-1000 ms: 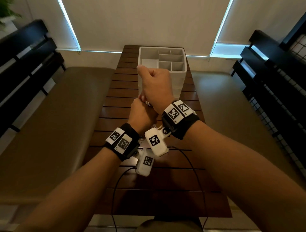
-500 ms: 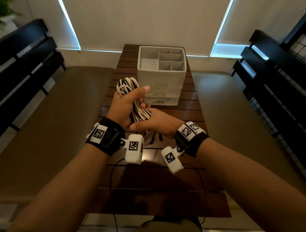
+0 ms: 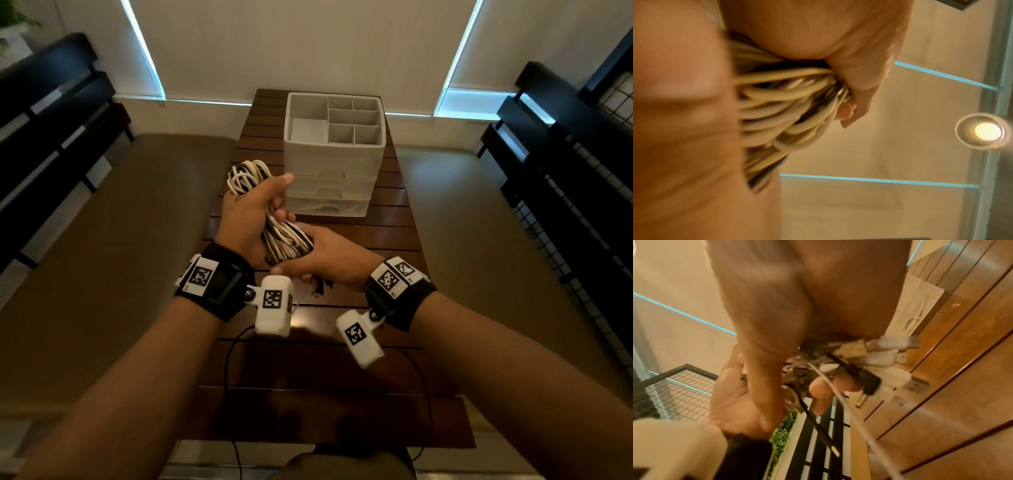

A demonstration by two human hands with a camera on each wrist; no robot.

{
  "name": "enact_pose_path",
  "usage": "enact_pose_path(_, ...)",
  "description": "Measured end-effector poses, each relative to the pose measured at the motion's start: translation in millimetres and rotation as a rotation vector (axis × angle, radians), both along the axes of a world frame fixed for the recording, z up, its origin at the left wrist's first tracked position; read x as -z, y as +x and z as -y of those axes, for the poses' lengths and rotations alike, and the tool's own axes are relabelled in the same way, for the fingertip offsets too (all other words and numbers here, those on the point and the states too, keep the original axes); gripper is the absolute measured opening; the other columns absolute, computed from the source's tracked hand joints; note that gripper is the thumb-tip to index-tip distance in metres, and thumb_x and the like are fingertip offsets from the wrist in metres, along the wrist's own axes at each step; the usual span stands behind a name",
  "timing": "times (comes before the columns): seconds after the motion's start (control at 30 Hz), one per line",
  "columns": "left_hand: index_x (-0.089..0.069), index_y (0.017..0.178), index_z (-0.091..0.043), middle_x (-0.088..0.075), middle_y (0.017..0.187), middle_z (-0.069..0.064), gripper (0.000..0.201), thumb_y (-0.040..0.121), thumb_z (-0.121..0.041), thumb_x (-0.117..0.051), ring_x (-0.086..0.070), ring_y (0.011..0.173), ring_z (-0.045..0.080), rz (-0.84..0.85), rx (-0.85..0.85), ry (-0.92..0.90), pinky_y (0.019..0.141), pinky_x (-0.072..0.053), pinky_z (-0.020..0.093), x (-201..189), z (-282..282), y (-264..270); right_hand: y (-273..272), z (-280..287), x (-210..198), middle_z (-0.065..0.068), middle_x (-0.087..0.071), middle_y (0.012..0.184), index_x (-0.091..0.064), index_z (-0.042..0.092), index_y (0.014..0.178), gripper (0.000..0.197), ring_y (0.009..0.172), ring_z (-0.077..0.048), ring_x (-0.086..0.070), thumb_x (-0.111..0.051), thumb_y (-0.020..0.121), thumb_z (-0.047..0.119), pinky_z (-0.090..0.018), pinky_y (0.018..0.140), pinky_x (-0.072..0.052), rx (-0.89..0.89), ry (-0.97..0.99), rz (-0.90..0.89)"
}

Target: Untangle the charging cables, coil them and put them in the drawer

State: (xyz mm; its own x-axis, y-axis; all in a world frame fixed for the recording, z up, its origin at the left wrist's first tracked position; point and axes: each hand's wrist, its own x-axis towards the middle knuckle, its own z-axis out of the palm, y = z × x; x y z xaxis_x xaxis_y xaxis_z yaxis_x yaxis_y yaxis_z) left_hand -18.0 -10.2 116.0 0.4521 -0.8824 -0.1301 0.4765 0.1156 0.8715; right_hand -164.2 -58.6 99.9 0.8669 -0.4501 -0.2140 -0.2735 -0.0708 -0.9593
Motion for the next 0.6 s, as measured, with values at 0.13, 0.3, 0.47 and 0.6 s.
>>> enact_pose_path(0.13, -0.053, 0.062, -0.020, -0.042, 0.054, -0.005, 0.038, 0.094, -0.016, -0.073, -0.040, 0.047, 0.010, -0.105, -0.001, -0.038, 0.059, -0.049, 0.028, -4, 0, 11, -10, 2, 16, -0.008, -0.071, 0.078, -0.069, -0.001, 0.108, 0.018, 0.068, -0.015, -0.066, -0.067, 0.090, -0.004, -0.026, 0.067, -0.053, 0.073, -0.038, -0.044)
enact_pose_path(0.3, -0.053, 0.063, -0.020, -0.043, 0.056, -0.005, 0.037, 0.092, -0.016, -0.076, -0.043, 0.045, 0.009, 0.021, 0.018, -0.010, 0.057, -0.048, 0.030, -8, -5, 29, -22, 6, 12, -0.008, -0.069, 0.071, -0.069, 0.001, 0.096, 0.027, 0.066, -0.022, -0.070, -0.063, 0.103, 0.026, -0.026, 0.066, -0.050, -0.085, -0.111, -0.161)
enact_pose_path(0.47, -0.057, 0.069, -0.019, -0.047, 0.059, 0.000, 0.031, 0.090, -0.018, -0.080, -0.045, 0.045, 0.014, 0.258, 0.096, 0.104, 0.056, -0.049, 0.032, -8, -10, 37, -21, 22, -13, -0.003, -0.072, 0.071, -0.066, 0.014, 0.087, 0.024, 0.063, -0.018, -0.070, -0.067, 0.100, 0.035, -0.037, 0.071, -0.059, -0.360, -0.470, -0.481)
enact_pose_path(0.6, -0.060, 0.070, -0.019, -0.051, 0.061, 0.002, 0.030, 0.089, -0.017, -0.082, -0.047, 0.049, 0.016, 0.457, 0.202, 0.188, 0.053, -0.048, 0.030, -13, -10, 33, -9, 22, -36, -0.001, -0.067, 0.084, -0.067, 0.017, 0.098, 0.020, 0.076, -0.020, -0.064, -0.068, 0.098, 0.037, -0.032, 0.068, -0.048, -0.505, -0.898, -0.764)
